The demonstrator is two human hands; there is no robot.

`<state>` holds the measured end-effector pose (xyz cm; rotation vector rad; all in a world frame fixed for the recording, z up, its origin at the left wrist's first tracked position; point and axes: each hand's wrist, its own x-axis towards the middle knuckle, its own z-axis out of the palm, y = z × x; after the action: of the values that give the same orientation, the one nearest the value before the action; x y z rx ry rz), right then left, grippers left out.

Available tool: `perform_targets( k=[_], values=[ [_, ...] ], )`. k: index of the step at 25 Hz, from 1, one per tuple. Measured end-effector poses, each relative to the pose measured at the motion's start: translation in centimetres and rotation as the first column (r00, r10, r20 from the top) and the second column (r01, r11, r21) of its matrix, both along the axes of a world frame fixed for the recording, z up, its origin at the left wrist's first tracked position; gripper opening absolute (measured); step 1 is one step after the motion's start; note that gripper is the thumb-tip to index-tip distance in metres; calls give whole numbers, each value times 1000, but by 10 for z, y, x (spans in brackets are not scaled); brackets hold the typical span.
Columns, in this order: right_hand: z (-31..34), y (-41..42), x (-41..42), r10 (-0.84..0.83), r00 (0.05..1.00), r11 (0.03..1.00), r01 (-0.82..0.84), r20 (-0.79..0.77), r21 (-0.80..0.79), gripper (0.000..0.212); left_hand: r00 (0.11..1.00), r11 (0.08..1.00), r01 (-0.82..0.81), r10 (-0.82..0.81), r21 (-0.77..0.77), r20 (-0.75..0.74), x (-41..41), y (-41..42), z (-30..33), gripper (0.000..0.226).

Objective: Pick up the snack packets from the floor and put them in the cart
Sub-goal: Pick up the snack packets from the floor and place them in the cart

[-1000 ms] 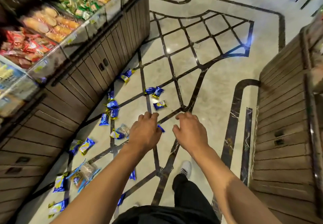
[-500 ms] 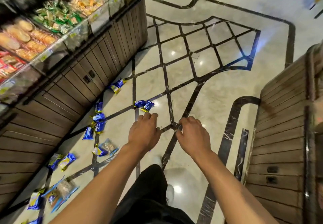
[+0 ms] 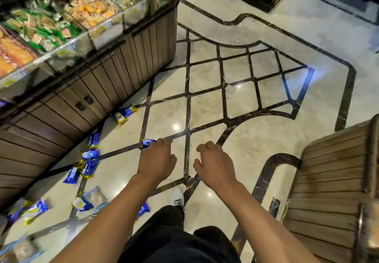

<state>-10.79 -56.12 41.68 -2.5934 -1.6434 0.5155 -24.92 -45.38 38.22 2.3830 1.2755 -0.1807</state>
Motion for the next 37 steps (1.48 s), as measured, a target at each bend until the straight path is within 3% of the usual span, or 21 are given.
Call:
perform_targets(
  k=[6,13,18,23,37],
  values=[
    [7,83,67,67,997,997,-66,-24,32,42,993,995,-97,96,3,64,66,68,16,47],
    [-13,189,136,313,945,949,-308,-94,58,32,919,919,-394,394,-21,29,110,134,9,48],
    [-15,274,186,466,861,885,-449,-204,125,37,753,754,-655,657,-49,38,154,162,14,47],
    [-3,333,197,676,711,736,-660,-194,149,36,537,542,-838,839,-57,88,182,177,20,45],
    [-24,450,103,905,381,402,-911,-189,89,39,120,134,-982,987,-130,107,105,242,-18,49]
  ],
)
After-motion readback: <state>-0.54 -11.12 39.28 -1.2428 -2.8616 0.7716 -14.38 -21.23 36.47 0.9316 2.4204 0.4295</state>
